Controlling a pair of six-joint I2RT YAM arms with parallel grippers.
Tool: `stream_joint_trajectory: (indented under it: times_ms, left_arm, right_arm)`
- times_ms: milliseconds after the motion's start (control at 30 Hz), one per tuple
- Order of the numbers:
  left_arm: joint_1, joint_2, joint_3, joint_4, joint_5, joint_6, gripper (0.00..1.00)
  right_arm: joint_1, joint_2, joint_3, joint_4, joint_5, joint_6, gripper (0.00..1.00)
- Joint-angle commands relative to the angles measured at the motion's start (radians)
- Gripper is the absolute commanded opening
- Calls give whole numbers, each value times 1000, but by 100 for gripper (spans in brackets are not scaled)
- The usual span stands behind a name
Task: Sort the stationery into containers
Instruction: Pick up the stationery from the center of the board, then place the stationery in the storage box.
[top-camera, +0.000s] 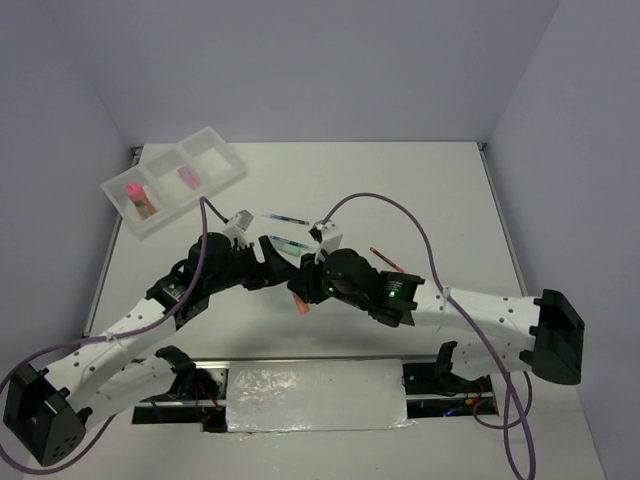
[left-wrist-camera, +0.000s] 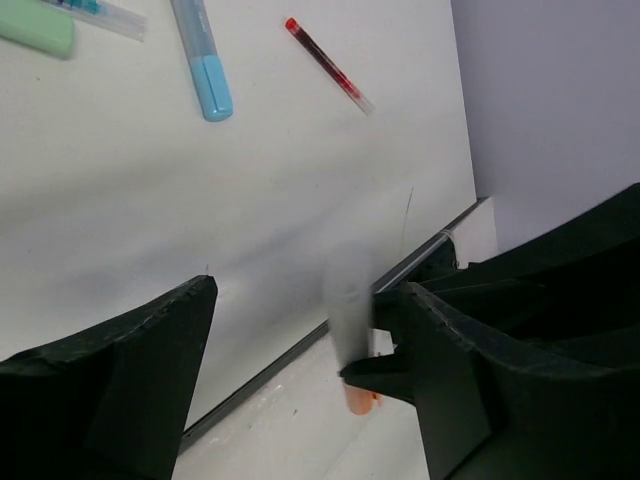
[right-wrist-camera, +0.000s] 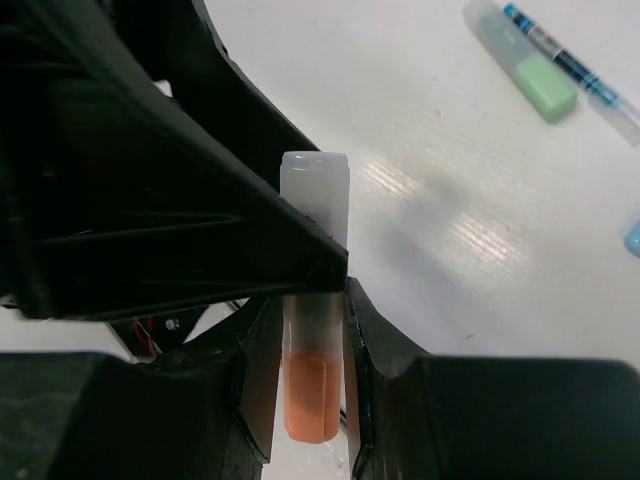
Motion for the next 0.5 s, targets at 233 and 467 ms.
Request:
stream_joint_trajectory:
  times_ms: [233,467]
  left_arm:
    - [-21,45,63,129,12,-13,36]
    - [-27,91,107,84,-65,15,0]
  right_arm:
    - [0,-87,3,122,23,-22,0]
    - [-40,-28,38,130,47,-13,32]
